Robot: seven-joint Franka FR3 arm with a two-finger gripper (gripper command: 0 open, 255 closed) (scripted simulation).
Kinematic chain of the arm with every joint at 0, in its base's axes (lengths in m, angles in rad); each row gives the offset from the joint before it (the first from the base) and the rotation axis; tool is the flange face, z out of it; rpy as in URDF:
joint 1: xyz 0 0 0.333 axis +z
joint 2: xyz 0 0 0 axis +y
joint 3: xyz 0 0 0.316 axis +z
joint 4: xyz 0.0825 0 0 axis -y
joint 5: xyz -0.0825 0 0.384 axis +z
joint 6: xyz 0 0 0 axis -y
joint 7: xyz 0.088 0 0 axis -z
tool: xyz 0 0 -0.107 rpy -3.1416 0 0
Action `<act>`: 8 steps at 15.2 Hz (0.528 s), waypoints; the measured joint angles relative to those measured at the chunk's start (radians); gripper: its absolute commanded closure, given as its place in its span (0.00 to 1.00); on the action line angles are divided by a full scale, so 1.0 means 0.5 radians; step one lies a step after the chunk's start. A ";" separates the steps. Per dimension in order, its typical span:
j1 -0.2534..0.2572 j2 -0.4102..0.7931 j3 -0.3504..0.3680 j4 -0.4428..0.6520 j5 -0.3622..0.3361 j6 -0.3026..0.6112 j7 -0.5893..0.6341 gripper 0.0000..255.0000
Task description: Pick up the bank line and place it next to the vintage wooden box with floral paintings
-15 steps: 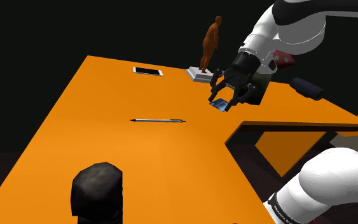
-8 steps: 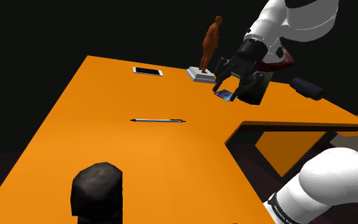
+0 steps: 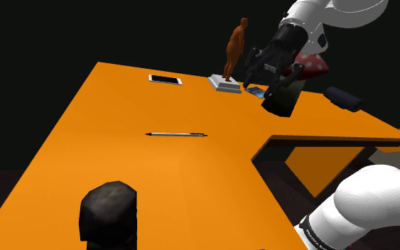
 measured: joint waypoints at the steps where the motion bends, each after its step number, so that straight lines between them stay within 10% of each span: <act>1: 0.000 0.007 -0.005 0.029 -0.003 -0.020 0.011 1.00; 8: 0.004 0.051 -0.032 0.234 -0.010 -0.154 0.103 1.00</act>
